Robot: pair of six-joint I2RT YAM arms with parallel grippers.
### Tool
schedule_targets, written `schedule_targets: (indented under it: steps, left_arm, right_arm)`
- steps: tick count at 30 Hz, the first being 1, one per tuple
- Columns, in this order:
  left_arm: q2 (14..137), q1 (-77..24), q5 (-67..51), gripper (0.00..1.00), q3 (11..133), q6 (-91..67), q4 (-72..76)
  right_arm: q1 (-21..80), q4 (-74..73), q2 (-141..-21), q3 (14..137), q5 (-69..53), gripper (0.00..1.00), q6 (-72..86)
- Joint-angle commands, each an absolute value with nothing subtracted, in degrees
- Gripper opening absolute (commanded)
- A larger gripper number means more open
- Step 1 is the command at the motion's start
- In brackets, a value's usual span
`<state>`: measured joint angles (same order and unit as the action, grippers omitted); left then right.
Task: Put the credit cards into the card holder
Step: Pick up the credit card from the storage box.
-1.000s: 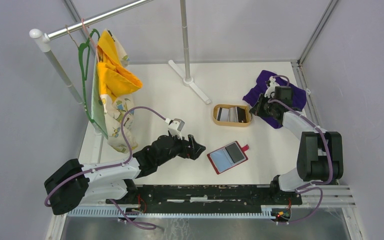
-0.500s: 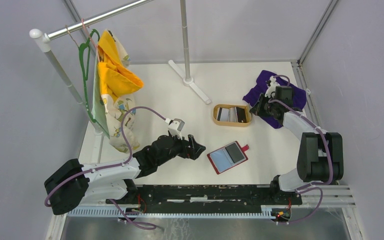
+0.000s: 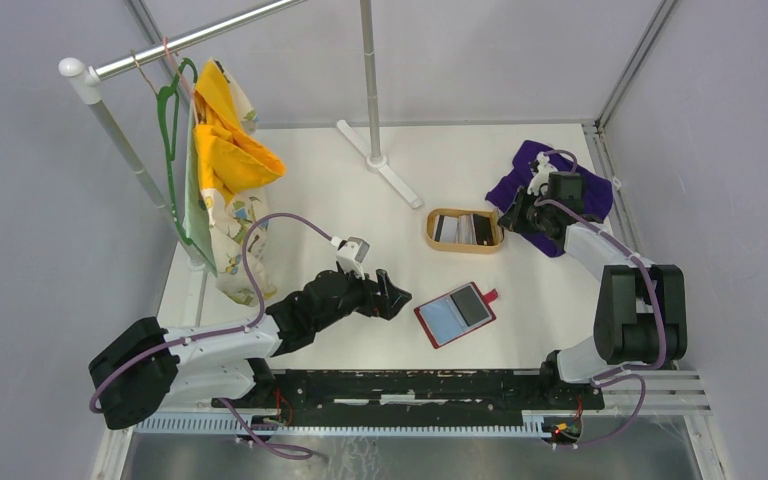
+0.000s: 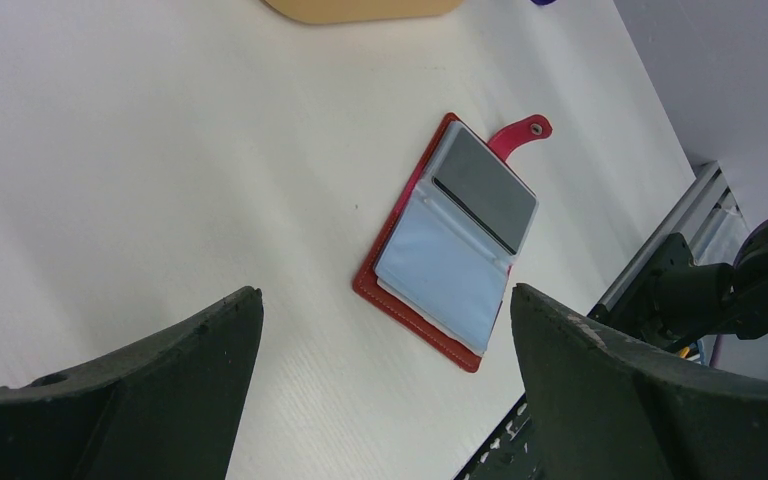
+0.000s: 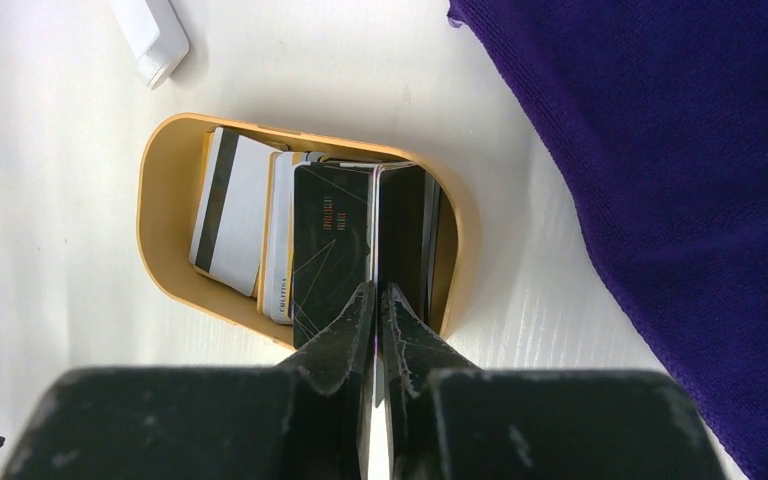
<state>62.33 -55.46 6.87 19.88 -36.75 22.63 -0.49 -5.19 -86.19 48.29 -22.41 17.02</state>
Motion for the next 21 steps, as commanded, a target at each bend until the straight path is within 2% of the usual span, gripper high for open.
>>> schedule_targets:
  steps: [1,17,21]
  left_arm:
    - [62.55,-55.53,6.37,0.98,21.29,-37.44,24.87]
    - [62.23,-55.54,6.41,0.98,21.01,-37.62,24.93]
    - [62.25,-55.53,6.38,0.97,21.01,-37.7,25.04]
  right_arm:
    - [-0.31,-3.55,-85.52,48.78,-22.47,0.1,16.5]
    - [-0.26,-2.91,-84.02,48.74,-24.79,0.1,16.97]
    - [-0.28,-3.55,-83.89,48.99,-23.77,0.03,16.42]
